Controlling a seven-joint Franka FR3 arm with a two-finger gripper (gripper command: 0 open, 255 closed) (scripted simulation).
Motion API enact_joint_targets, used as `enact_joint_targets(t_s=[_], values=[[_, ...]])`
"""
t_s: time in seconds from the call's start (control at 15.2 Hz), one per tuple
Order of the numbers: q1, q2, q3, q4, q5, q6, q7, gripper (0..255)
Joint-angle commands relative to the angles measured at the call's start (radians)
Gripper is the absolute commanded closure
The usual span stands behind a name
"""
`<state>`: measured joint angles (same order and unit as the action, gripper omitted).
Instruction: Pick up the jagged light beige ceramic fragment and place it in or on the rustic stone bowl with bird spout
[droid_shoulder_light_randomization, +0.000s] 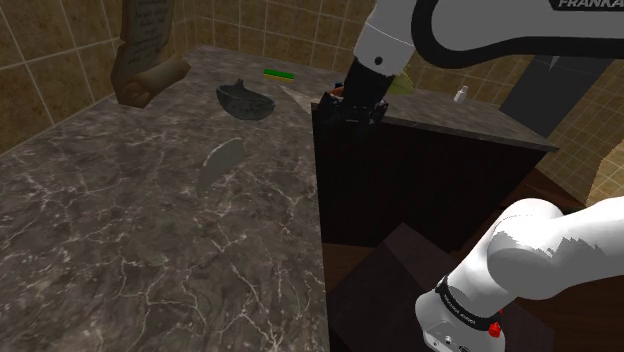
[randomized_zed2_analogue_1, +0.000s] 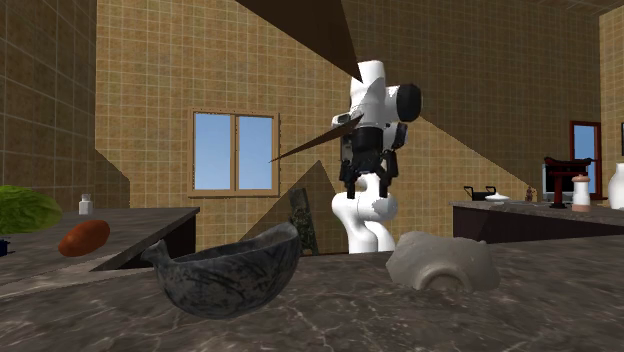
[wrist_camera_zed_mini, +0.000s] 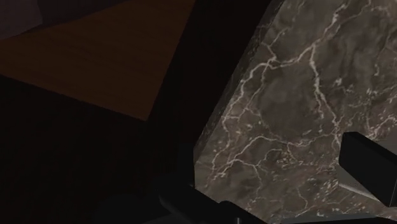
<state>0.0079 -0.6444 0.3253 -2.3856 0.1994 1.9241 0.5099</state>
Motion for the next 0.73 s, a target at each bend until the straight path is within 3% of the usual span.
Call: enact_joint_targets(t_s=[0.0, 0.33, 0.66], values=[[-0.004, 0.040, 0.054, 0.020, 0.018, 0.041, 0.085, 0], [-0.036, 0.170, 0.186, 0.103, 0.017, 0.138, 0.285, 0], [-0.094, 0.334, 0.325, 0.224, -0.056, 0.219, 0.511, 0]])
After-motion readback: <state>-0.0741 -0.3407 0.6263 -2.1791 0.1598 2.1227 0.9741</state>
